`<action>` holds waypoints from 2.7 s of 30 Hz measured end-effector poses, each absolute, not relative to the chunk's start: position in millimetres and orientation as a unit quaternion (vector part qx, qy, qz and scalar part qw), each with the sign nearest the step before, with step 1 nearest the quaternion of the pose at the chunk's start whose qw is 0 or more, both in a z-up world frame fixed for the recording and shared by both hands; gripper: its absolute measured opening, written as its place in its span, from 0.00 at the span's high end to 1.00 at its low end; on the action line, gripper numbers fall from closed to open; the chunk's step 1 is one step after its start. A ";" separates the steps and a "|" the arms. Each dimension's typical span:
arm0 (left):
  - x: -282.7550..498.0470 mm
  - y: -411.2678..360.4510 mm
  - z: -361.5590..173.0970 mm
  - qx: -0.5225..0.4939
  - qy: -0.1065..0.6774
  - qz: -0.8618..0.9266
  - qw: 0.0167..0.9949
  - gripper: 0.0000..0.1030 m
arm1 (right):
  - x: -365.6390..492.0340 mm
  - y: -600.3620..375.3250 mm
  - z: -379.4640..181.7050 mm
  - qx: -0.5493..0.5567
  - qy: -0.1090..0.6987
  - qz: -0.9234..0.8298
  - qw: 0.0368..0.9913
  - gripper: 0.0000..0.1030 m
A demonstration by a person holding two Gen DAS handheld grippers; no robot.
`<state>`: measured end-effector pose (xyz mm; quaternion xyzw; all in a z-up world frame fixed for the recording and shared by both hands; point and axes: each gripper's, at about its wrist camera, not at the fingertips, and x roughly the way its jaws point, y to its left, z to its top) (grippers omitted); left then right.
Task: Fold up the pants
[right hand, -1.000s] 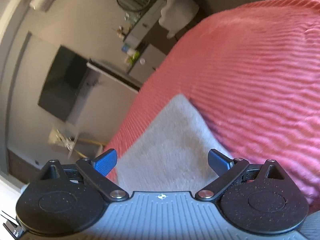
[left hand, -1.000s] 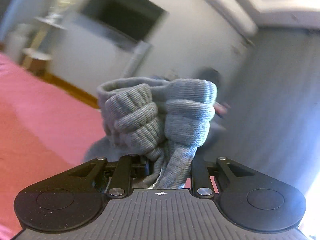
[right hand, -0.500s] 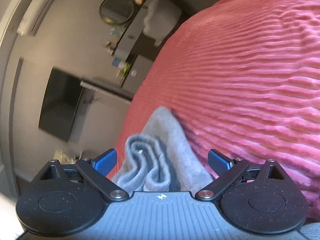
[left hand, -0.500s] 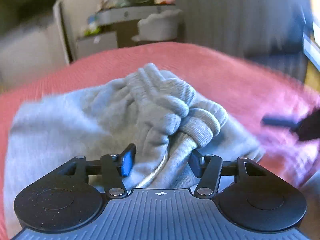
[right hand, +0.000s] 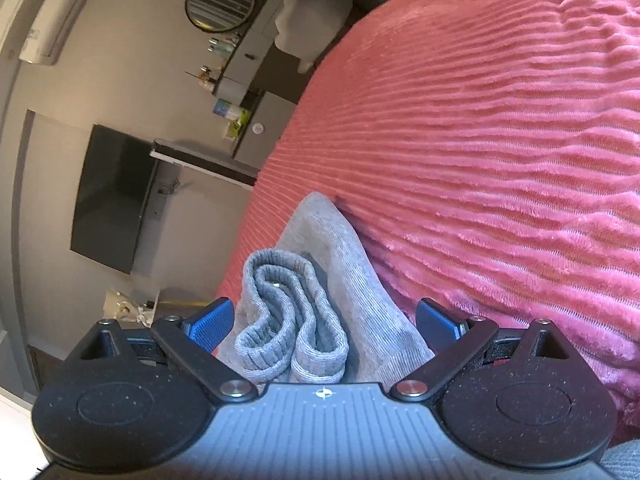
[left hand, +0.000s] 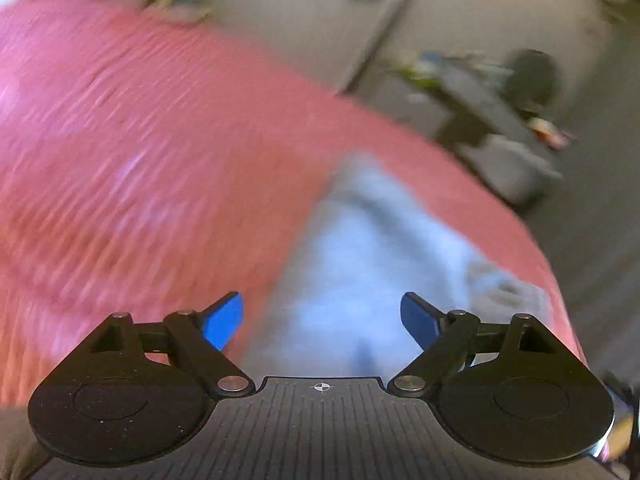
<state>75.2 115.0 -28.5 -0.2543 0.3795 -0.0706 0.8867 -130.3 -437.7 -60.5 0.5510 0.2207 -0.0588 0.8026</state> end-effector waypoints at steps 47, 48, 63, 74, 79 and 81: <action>71.2 87.4 -52.3 -0.210 0.443 -0.057 0.869 0.10 | -99.2 -293.9 12.8 0.115 0.289 -0.114 0.944 0.49; 71.1 85.5 -52.0 -0.203 0.442 -0.055 0.872 0.10 | -100.3 -292.1 17.4 0.107 0.280 -0.114 0.947 0.46; 64.0 84.8 -45.7 -0.189 0.427 -0.053 0.883 0.09 | -46.4 -305.4 -7.8 0.052 0.339 -0.143 0.928 0.05; 70.2 94.0 -40.0 -0.208 0.430 -0.093 0.874 0.09 | -46.3 -317.2 -10.4 0.079 0.391 -0.114 0.910 0.06; 101.5 108.8 -42.6 -0.235 0.472 -0.152 0.836 0.09 | -40.7 -369.6 -8.3 0.216 0.412 -0.043 0.884 0.05; 118.9 107.7 -45.9 -0.219 0.493 -0.178 0.823 0.09 | -31.8 -383.0 -12.2 0.231 0.430 -0.010 0.873 0.05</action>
